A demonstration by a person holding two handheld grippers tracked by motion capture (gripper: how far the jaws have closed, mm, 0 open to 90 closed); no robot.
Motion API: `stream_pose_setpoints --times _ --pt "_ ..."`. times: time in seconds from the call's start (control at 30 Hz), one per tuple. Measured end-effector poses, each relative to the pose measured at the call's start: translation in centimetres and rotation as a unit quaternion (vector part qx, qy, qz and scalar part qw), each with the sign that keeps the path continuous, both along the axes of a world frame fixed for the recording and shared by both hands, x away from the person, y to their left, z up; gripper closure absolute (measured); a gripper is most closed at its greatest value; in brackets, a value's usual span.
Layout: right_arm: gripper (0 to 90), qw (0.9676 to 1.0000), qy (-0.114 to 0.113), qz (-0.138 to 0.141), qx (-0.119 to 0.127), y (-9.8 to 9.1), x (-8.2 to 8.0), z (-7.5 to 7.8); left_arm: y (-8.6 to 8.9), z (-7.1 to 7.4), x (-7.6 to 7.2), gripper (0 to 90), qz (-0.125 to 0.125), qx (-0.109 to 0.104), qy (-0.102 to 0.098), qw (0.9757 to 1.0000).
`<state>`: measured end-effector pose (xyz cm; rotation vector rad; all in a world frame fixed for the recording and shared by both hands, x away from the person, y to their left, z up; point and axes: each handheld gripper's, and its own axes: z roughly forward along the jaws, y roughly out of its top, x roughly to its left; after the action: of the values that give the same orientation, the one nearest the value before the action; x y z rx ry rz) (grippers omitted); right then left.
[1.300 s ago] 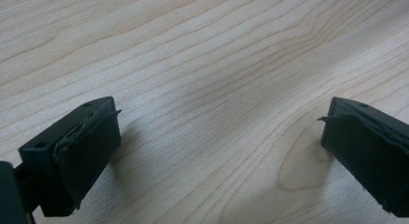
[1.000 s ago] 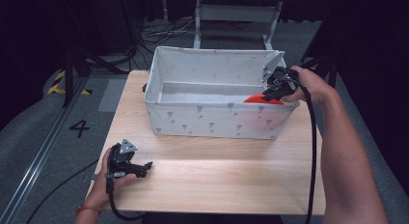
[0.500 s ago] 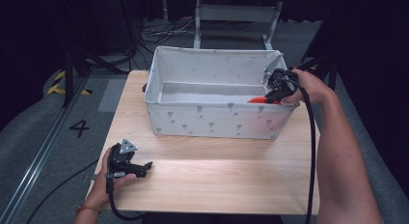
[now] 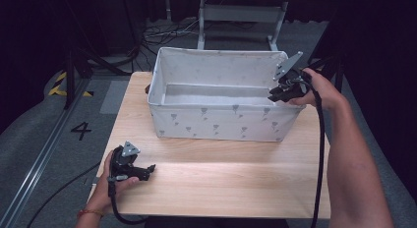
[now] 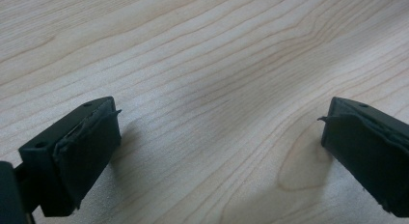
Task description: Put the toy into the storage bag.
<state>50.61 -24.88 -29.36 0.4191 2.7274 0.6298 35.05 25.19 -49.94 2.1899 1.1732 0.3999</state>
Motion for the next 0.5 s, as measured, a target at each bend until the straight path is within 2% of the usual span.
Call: stream_pose_setpoints --times 0.07,0.13,0.2,0.3,0.33,0.37,0.43,0.5 --pt "71.0 0.999 -0.025 -0.028 0.025 -0.1 -0.5 0.3 0.0 0.0 0.0 0.5 0.001 0.001 0.0 1.0" --pt "67.3 0.9971 -0.033 -0.033 0.059 -0.4 -1.2 0.5 0.0 0.0 0.0 0.5 0.0 0.0 0.0 1.0" --pt "61.7 0.9933 -0.044 -0.061 0.089 -0.7 -1.8 0.7 0.0 0.0 0.0 0.5 0.0 0.0 0.0 1.0" --pt "50.1 0.9887 -0.06 -0.086 0.107 -1.1 -2.6 1.1 0.0 0.0 0.0 0.5 0.001 0.001 0.0 1.0" --pt "43.0 0.9857 -0.067 -0.099 0.119 -1.3 -2.9 1.2 0.0 0.0 0.0 0.5 0.0 0.001 0.0 1.0" --pt "43.0 0.9857 -0.067 -0.099 0.119 -1.3 -2.9 1.2 0.0 0.0 0.0 0.5 0.0 0.001 0.0 1.0" --pt "31.7 0.981 -0.079 -0.12 0.131 -1.6 -3.5 1.4 0.0 0.0 0.0 0.5 0.0 0.0 0.0 1.0" --pt "27.8 0.9773 -0.087 -0.132 0.141 -1.8 -4.0 1.5 0.0 0.0 0.0 0.5 0.0 0.0 0.0 1.0"
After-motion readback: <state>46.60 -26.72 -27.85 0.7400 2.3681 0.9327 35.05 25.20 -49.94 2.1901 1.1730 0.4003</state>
